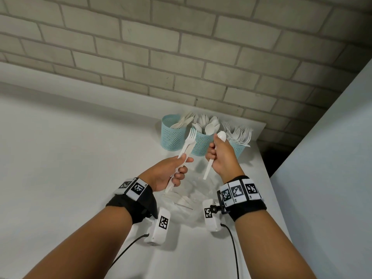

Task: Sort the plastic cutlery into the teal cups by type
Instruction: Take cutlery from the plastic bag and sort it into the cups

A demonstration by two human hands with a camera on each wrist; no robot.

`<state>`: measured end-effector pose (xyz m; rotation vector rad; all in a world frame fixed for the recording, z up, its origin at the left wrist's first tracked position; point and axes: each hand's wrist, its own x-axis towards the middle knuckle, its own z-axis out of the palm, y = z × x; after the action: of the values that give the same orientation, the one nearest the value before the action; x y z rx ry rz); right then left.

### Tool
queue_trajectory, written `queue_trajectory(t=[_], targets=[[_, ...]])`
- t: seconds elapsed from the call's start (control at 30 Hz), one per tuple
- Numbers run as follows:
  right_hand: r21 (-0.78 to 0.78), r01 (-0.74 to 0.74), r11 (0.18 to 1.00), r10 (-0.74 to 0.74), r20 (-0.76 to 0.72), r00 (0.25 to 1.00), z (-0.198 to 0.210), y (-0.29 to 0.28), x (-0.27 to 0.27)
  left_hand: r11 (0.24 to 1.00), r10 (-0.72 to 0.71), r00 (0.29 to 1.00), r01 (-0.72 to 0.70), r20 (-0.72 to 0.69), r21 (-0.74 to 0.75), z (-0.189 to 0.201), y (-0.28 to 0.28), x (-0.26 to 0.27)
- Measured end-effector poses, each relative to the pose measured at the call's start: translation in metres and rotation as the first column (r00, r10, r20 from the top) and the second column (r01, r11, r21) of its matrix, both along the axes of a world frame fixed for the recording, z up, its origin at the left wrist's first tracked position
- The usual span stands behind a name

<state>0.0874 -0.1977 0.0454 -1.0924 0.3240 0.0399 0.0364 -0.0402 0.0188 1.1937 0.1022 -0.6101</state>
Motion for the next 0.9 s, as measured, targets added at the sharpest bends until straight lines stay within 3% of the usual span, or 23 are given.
queue_trajectory(t=[0.13, 0.27, 0.4, 0.53, 0.6, 0.67, 0.73, 0.77, 0.83, 0.87, 0.9], targets=[[-0.075, 0.053, 0.996, -0.051, 0.031, 0.998, 0.013, 0.004, 0.012, 0.999, 0.007, 0.999, -0.009, 0.048, 0.043, 0.002, -0.001, -0.001], [-0.200, 0.292, 0.935, -0.227, 0.295, 0.928, 0.045, 0.001, 0.036, 0.997, 0.068, 0.994, -0.072, 0.090, 0.039, 0.005, 0.001, 0.002], [-0.220, 0.353, 0.910, -0.217, 0.473, 0.854, 0.071, 0.000, 0.055, 0.993, 0.114, 0.986, -0.114, 0.120, -0.001, 0.010, 0.001, 0.005], [-0.208, 0.489, 0.847, -0.263, 0.636, 0.725, 0.072, 0.005, 0.077, 0.991, 0.137, 0.977, -0.134, 0.167, -0.025, 0.011, 0.002, 0.009], [-0.254, 0.548, 0.797, -0.242, 0.697, 0.675, 0.064, 0.007, 0.084, 0.988, 0.154, 0.972, -0.149, 0.179, -0.040, 0.011, 0.003, 0.010], [-0.381, 0.569, 0.729, -0.148, 0.723, 0.674, 0.051, 0.009, 0.087, 0.986, 0.166, 0.969, -0.162, 0.182, -0.041, 0.010, 0.004, 0.011], [-0.613, 0.547, 0.570, 0.022, 0.677, 0.736, 0.033, 0.007, 0.091, 0.985, 0.173, 0.970, -0.166, 0.172, -0.052, 0.009, 0.006, 0.012], [-0.753, 0.497, 0.431, 0.116, 0.593, 0.797, 0.024, 0.005, 0.093, 0.984, 0.176, 0.972, -0.167, 0.158, -0.066, 0.008, 0.007, 0.012], [-0.957, 0.281, 0.072, 0.221, 0.290, 0.931, 0.010, 0.001, 0.093, 0.980, 0.184, 0.975, -0.173, 0.121, -0.100, 0.007, 0.009, 0.013], [-0.982, 0.175, -0.069, 0.234, 0.155, 0.960, 0.006, 0.000, 0.091, 0.978, 0.189, 0.976, -0.177, 0.106, -0.109, 0.006, 0.010, 0.013], [-0.980, 0.117, -0.159, 0.245, 0.076, 0.967, 0.005, -0.001, 0.089, 0.977, 0.194, 0.976, -0.183, 0.098, -0.112, 0.006, 0.010, 0.014]])
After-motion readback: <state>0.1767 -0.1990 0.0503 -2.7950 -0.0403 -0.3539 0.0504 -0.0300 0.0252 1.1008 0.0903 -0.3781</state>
